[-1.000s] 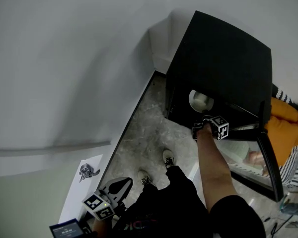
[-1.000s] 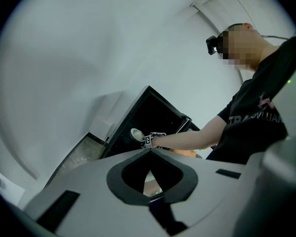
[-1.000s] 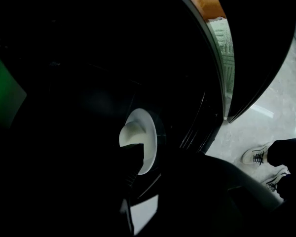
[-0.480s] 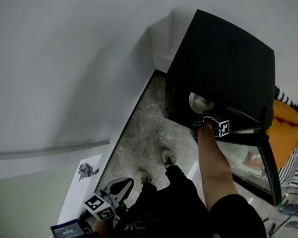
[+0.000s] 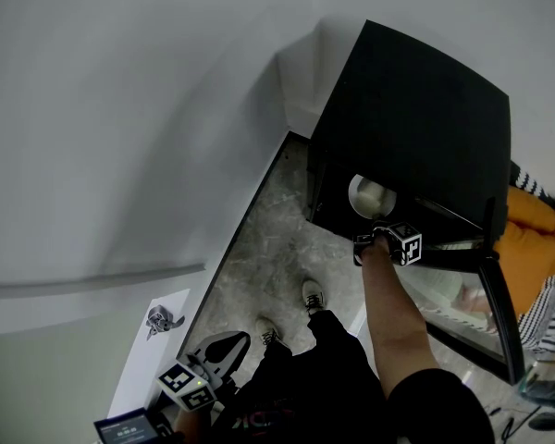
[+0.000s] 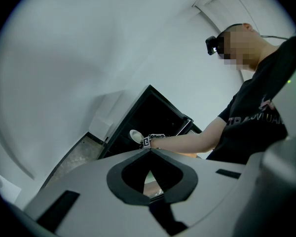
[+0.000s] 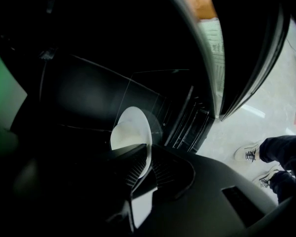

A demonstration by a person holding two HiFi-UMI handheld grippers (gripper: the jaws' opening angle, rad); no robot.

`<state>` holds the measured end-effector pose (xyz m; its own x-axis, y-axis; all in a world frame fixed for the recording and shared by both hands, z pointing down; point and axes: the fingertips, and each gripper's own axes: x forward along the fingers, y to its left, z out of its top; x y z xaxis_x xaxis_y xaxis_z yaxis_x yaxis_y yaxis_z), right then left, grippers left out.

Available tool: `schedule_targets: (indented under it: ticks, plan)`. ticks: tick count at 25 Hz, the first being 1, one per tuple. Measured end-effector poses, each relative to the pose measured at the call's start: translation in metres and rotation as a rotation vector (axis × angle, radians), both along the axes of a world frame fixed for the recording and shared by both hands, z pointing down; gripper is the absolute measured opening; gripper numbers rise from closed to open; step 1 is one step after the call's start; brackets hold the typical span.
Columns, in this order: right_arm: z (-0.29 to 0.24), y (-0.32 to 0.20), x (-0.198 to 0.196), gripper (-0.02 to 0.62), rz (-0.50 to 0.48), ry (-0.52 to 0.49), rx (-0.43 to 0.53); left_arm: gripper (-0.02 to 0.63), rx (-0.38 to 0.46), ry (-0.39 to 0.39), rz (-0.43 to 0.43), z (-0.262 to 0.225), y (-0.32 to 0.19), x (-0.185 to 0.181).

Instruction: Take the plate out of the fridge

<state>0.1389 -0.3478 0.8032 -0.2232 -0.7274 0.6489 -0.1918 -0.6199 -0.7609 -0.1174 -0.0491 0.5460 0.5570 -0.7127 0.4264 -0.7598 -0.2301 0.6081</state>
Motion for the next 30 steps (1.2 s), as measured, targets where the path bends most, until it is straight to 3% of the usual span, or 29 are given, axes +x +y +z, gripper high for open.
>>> schedule_targets:
  ticks: [10,17,22,30]
  plan:
    - [-0.001,0.007,-0.005,0.035,0.019,-0.003,0.001,0.000,-0.003,-0.003,0.016,-0.002,0.006,-0.004]
    - [0.004,0.011,-0.005,0.038,0.115,-0.054,0.046,0.000,0.005,0.020,0.006,-0.004,0.007,-0.007]
    - [0.006,0.003,-0.008,0.038,0.145,-0.073,0.038,0.000,-0.033,-0.004,0.023,0.005,0.013,-0.009]
    - [0.011,-0.008,-0.024,0.038,0.105,-0.112,0.021,0.000,-0.045,-0.014,0.043,0.006,0.012,-0.003]
